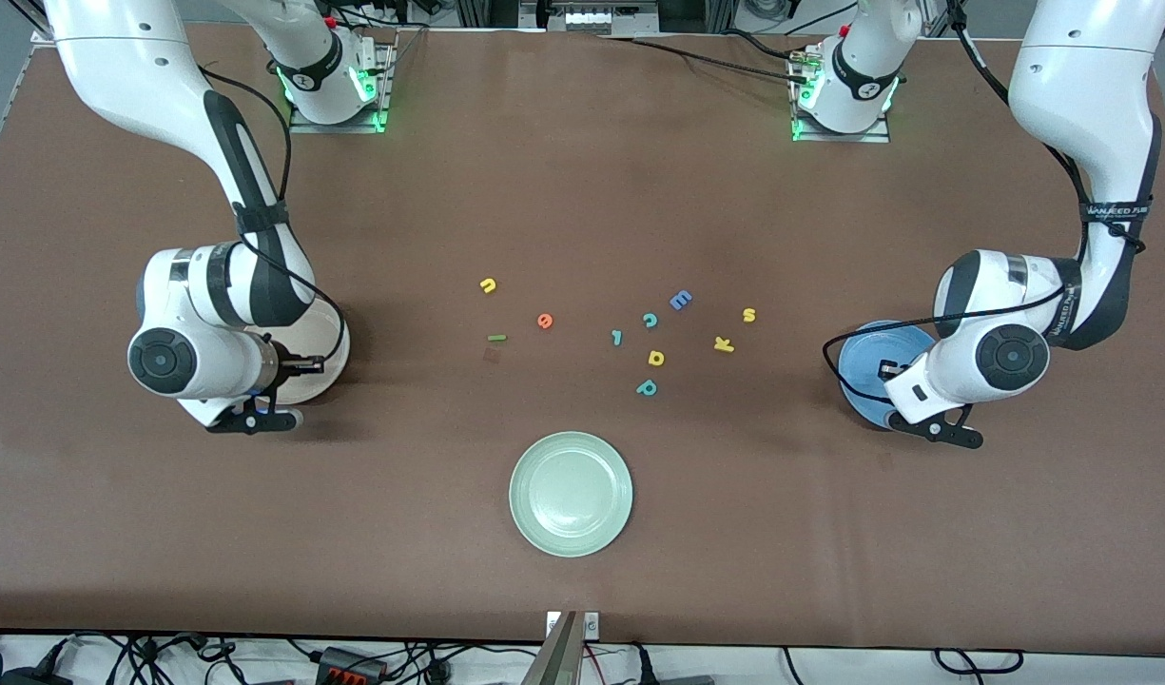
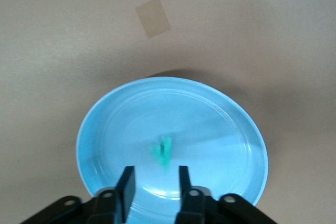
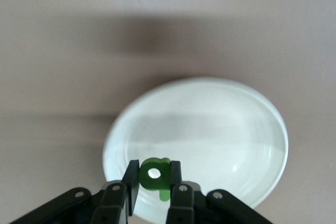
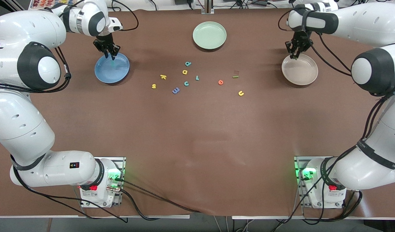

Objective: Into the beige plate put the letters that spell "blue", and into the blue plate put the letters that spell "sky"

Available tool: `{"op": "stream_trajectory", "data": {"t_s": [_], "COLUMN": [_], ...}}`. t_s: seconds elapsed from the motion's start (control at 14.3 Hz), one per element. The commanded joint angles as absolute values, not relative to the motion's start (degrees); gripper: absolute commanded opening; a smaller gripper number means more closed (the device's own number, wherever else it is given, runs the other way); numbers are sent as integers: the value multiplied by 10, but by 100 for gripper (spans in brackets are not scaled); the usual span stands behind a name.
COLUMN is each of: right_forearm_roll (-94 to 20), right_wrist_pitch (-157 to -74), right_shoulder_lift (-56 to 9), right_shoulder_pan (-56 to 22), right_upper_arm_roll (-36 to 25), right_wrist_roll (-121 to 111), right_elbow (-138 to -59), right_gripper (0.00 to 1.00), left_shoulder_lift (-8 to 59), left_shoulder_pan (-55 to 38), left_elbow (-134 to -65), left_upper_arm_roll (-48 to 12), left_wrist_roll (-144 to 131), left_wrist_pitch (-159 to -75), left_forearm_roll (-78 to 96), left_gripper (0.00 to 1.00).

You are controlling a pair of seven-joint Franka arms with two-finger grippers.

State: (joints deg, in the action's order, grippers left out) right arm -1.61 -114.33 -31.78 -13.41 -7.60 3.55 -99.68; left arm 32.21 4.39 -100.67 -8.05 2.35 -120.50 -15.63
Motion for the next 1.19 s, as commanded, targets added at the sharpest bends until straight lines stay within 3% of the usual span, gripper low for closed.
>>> {"op": "stream_trajectory", "data": {"t_s": [0.0, 0.14, 0.21, 0.28, 0.35, 0.77, 1.12], "right_forearm_roll": [-7, -6, -7, -7, -8, -34, -42], "right_wrist_pitch": [-1161, -1189, -1200, -1207, -1206, -1229, -1263], "right_shoulder_lift": [-279, -291, -299, -302, -301, -296, -306], "right_shoulder_pan": [-131, -126, -125, -123, -124, -220, -304], "right_upper_arm_roll": [-76, -82, -83, -83, -83, -69, -60], "right_wrist_roll": [40, 39, 39, 40, 42, 138, -22], "right_elbow": [-1077, -1084, -1084, -1080, -1076, -1035, -1034], "right_gripper": [15, 16, 27, 68, 100, 100, 100], "left_shoulder_lift": [319, 319, 320, 321, 321, 337, 353], "left_shoulder_pan": [35, 35, 33, 32, 32, 19, 8], "left_elbow": [-1008, -1008, -1007, -1006, -1007, -1039, -1094], "left_upper_arm_roll": [-98, -132, -149, -171, -190, -280, -279], "left_wrist_roll": [23, -23, -65, -116, -164, -260, -262], "left_wrist_pitch": [-1202, -1202, -1202, -1202, -1202, -1224, -1339], "left_forearm_roll": [-158, -157, -157, -157, -157, -160, -166], "left_gripper": [100, 100, 100, 100, 100, 100, 100]}}
